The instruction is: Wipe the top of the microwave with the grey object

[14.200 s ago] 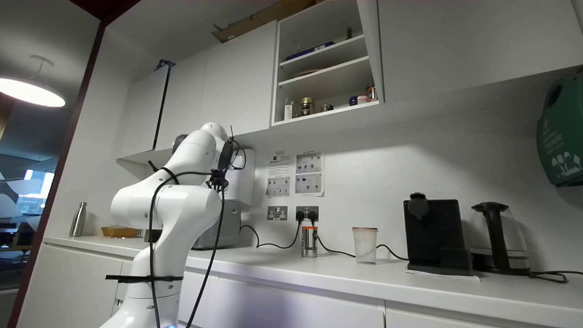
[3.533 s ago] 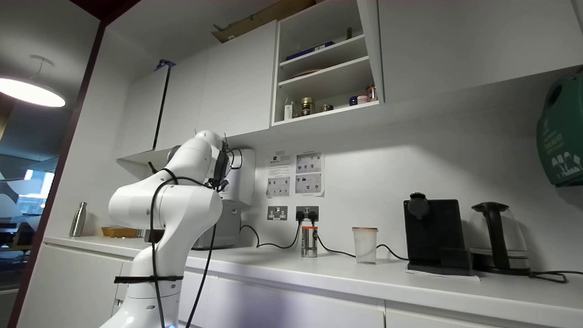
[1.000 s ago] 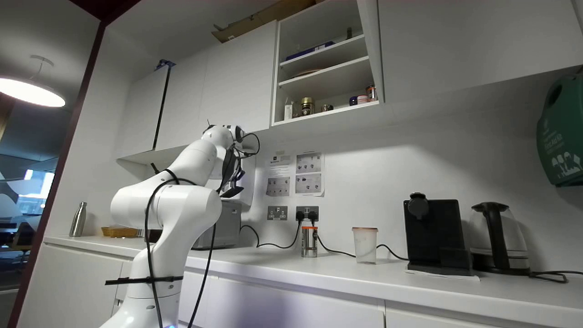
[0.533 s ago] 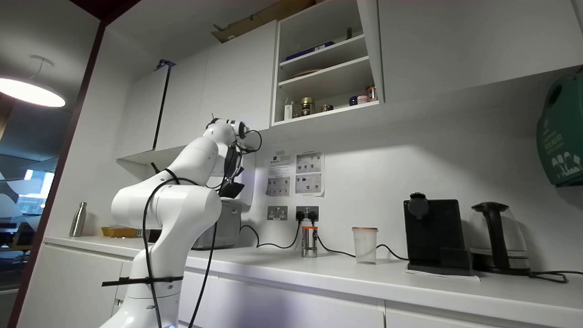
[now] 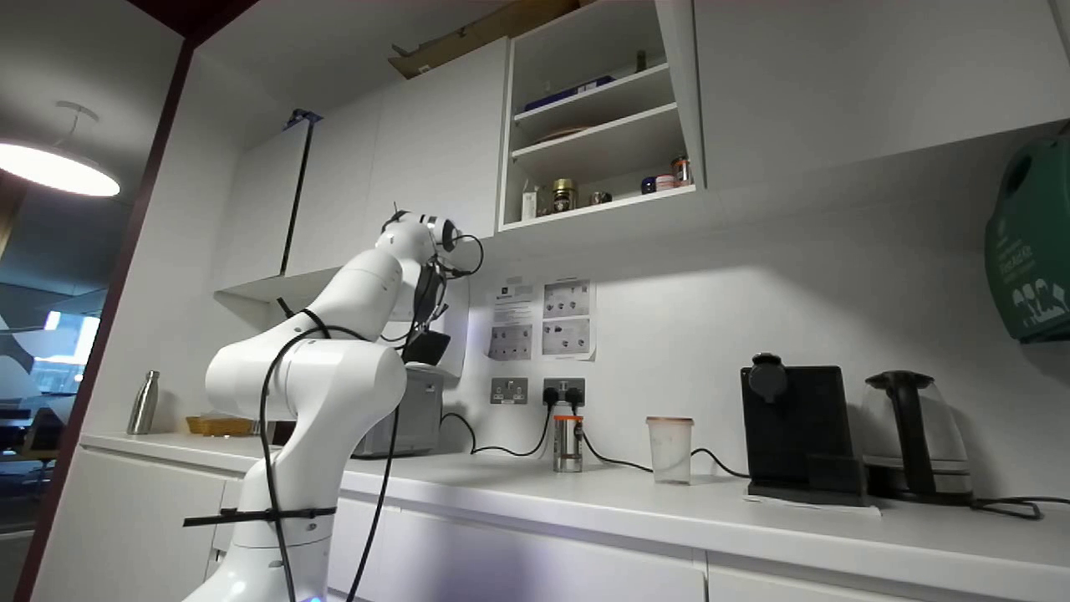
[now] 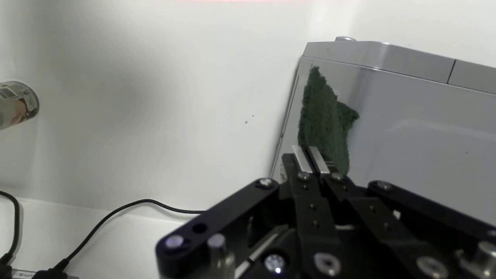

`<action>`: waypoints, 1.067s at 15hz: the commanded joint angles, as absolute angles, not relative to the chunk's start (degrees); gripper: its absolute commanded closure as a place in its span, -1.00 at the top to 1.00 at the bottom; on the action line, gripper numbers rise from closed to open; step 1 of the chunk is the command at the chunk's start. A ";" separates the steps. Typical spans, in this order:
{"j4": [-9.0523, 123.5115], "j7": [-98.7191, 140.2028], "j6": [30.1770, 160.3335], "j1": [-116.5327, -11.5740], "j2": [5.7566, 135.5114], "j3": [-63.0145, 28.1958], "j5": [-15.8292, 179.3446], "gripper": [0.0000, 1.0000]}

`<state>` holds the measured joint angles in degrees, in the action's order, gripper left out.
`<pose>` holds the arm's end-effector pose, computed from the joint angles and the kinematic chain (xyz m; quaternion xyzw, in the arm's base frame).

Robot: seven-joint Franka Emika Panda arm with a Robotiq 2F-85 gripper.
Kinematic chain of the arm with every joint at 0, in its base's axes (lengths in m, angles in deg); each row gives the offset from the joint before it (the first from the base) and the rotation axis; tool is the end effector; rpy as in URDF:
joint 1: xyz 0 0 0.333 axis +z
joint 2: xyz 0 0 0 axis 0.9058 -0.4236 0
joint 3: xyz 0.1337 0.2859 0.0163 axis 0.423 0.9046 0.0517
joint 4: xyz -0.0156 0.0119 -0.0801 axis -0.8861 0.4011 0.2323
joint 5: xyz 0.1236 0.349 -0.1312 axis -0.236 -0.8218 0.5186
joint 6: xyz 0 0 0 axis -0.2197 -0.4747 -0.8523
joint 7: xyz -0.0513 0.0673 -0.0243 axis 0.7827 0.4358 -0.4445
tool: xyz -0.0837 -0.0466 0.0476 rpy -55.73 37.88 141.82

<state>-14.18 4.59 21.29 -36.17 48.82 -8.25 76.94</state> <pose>0.5446 0.3330 0.6934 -0.9926 -0.1132 0.0076 0.0435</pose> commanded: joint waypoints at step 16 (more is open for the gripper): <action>-12.79 -0.88 20.14 -36.70 49.96 -8.15 76.69 0.84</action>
<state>-14.18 -0.95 19.58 -36.59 49.16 -8.20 76.71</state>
